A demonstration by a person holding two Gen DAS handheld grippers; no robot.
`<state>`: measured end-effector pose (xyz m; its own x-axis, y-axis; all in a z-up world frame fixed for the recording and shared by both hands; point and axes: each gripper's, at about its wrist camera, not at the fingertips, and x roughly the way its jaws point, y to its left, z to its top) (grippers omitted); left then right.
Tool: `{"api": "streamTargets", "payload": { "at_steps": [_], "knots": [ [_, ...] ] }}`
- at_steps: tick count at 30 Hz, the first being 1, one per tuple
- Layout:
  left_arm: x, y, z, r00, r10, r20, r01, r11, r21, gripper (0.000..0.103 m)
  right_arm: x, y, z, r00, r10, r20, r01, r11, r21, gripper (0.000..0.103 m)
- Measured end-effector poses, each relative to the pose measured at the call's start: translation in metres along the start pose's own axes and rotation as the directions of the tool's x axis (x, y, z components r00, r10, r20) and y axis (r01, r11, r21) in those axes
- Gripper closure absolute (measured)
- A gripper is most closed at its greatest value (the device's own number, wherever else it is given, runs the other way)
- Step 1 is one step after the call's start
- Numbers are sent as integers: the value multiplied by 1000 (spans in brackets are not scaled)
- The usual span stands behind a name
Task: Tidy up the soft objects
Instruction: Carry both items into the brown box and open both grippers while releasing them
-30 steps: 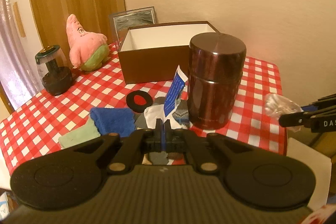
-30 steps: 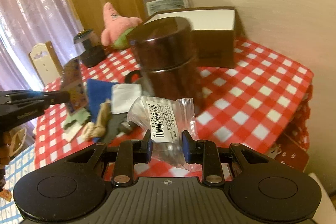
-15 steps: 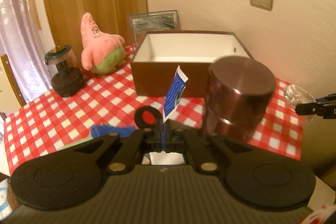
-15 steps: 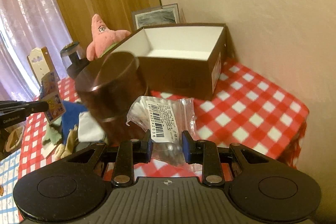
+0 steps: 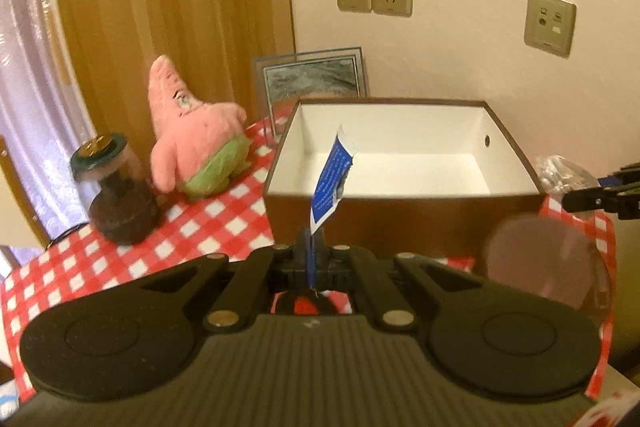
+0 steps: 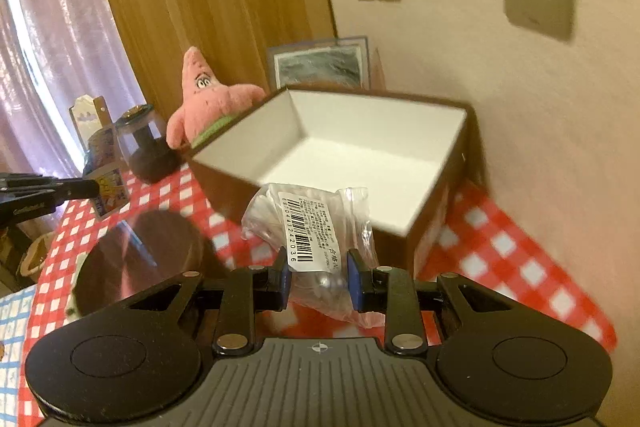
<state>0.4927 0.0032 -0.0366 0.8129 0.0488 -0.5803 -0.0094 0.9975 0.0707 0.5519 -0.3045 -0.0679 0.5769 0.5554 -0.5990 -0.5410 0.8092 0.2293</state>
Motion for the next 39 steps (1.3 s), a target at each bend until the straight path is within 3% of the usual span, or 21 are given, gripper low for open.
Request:
{"api": "streamTargets", "payload": {
  "at_steps": [14,26,29,31,32,33,35,37,39],
  "knots": [
    [115,-36,72,993,-118,-29,119,992,49,102,98,-26,76,1000,17,-14,-18,998,-53,74],
    [196,-70,77,974,-154,-165,173,979,112,101,146,-59,83,996,-25,-86,24,1000,-7,75],
    [205,-74,80,970,-157,-184,179,978,108,92,149,-63,83,996,-20,-87,21,1000,5,74],
    [208,-76,80,971,-145,-191,168,980,109,73,150,-63,84,997,-23,-78,23,1000,-4,74],
    [208,-76,81,972,-142,-188,164,980,110,61,150,-62,84,997,-22,-72,21,1000,-12,70],
    [206,-76,81,973,-139,-184,161,981,108,58,151,-62,85,997,-27,-70,26,1000,-14,66],
    [205,-75,81,973,-140,-186,161,982,103,58,150,-61,86,998,-35,-58,35,999,-13,37],
    [201,-72,80,973,-128,-192,149,984,96,56,146,-61,86,999,-37,-24,37,999,-9,28],
    [196,-68,79,973,-119,-199,138,986,89,53,143,-61,87,1000,-29,-9,29,1000,-7,27]
  ]
}}
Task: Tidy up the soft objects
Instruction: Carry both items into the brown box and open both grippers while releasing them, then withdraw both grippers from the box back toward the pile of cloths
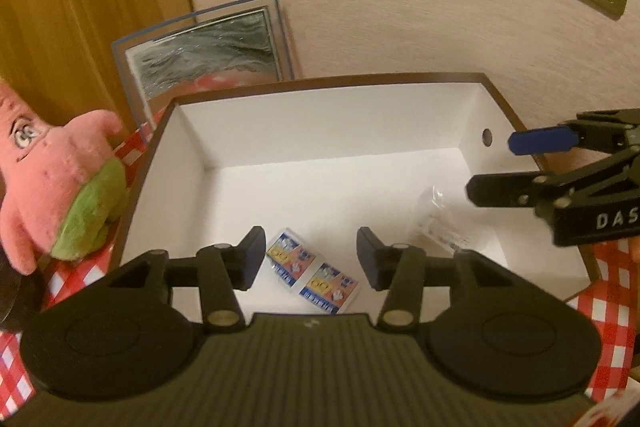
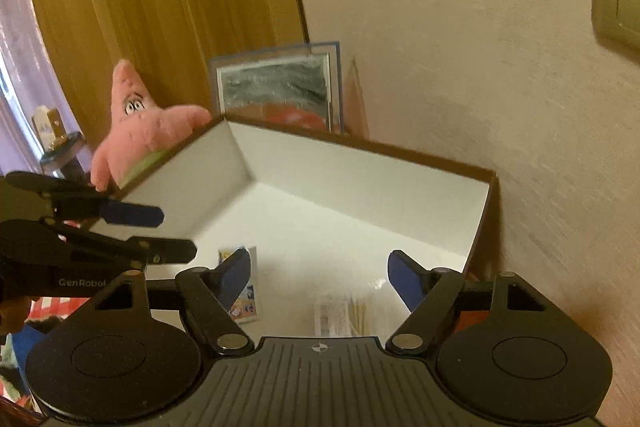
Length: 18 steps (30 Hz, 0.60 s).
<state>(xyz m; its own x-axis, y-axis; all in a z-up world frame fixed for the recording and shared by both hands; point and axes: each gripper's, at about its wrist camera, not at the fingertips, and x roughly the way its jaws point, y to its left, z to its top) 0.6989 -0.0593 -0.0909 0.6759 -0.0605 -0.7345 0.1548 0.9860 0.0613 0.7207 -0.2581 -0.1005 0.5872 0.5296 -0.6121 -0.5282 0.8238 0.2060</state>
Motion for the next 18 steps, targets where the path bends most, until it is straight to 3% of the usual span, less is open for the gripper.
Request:
{"api": "streamTargets", "payload": {
  "at_steps": [12,15,18],
  "knots": [
    [-60,26,-20,998,62,13,-61,994,-91,36,-41,0,-15,999,18,31,-19,999,36,27],
    [-83,30,-29,995,88,41,-83,991,-108,28,-57,-2,-19,999,15,50,-18,998,55,27],
    [-105,34,-36,993,99,64,-91,989,-121,28,-72,-7,-24,997,10,71,-16,996,92,27]
  ]
}}
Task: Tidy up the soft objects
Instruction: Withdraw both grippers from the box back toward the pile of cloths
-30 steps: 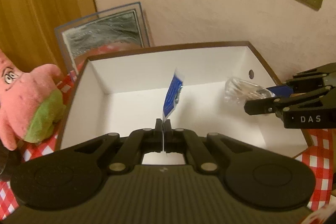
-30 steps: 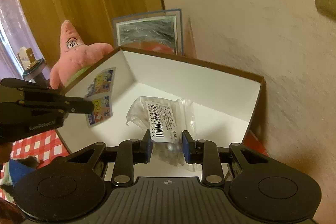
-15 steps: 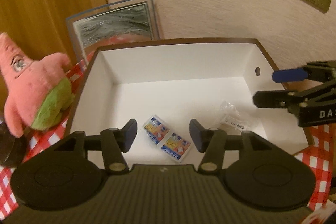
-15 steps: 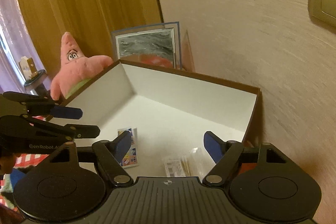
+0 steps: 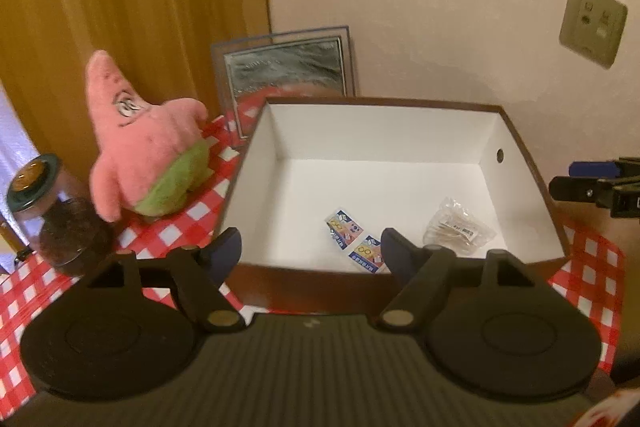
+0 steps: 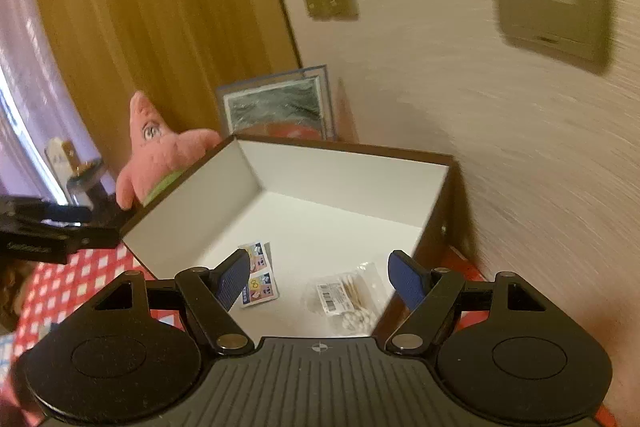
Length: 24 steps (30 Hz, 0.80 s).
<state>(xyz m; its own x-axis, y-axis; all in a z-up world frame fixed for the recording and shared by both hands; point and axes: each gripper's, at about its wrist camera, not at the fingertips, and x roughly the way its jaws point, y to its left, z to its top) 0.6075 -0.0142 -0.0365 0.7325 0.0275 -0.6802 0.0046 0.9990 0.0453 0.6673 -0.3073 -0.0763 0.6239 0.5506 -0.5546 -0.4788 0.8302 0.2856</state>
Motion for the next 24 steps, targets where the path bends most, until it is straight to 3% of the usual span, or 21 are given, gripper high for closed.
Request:
{"api": "streamTargets", "payload": {
  "at_steps": [5,14,24],
  "knots": [
    [-36,0,-12,1000,3,27,-3,1000,-24,20,-28,-2,-7,999,-22,26,21,999,34,27],
    [-93,-7,-45,999,16,31,-14,998,-63,20,-82,12,-32,996,-42,74,37,997,72,27],
    [-152,7,-108,999,26,21,-24,996,-81,20,-138,64,-83,996,-55,67,48,994,96,27]
  ]
}}
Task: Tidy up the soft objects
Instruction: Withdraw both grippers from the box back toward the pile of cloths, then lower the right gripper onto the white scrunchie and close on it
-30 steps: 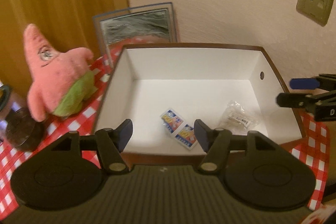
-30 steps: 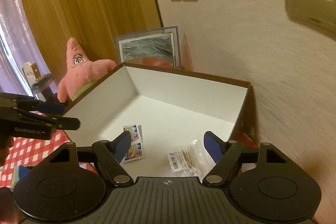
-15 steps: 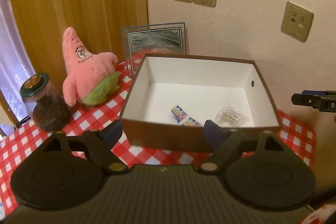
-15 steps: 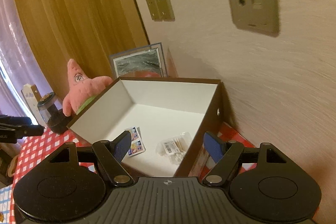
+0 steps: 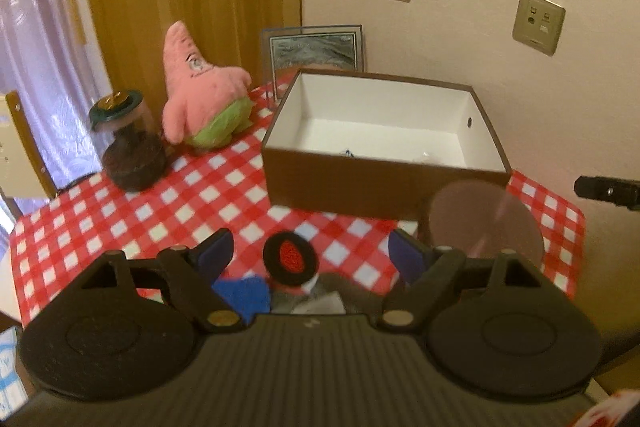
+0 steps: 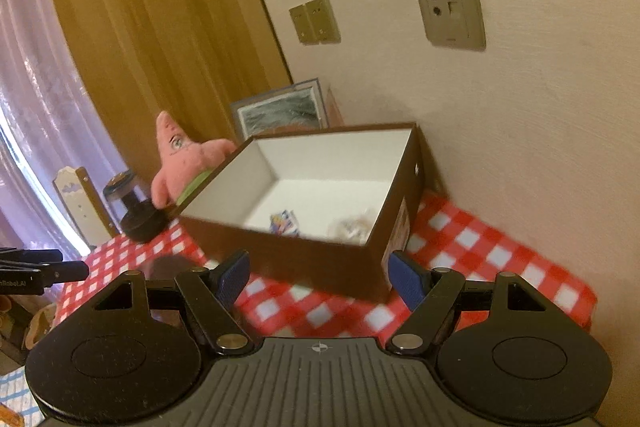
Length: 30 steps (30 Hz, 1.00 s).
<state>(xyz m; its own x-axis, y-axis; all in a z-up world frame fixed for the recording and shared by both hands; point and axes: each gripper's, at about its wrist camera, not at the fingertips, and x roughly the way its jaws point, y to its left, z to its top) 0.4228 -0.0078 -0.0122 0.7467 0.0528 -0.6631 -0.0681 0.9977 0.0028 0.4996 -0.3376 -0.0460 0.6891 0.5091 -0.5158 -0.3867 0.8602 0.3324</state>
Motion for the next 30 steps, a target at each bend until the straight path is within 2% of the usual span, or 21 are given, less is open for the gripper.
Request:
{"api": "streamTargets", "payload": {
  "at_steps": [8,12,19,23,30],
  "knots": [
    [-44,34,-48,1000,8,-12,-9,1000,-30,20,-37,53,-50,999,-2,-54,2,1000,-3,27],
    [-60,50,-72,999,37,-28,-37,999,-32,20,-44,82,-74,996,16,-92,-18,1000,-17,27],
    [-80,82,-109,997,44,-60,-47,998,-48,22,-42,136,-113,984,56,-168,-62,998,-28,27],
    [-90,97,-124,996,66,-57,-68,997,-36,22,-40,164,-130,980,71,-185,-80,996,-38,27],
    [-103,128,-150,996,62,-66,-66,996,-61,23,-33,209,-157,976,83,-203,-97,993,-61,28]
  ]
}}
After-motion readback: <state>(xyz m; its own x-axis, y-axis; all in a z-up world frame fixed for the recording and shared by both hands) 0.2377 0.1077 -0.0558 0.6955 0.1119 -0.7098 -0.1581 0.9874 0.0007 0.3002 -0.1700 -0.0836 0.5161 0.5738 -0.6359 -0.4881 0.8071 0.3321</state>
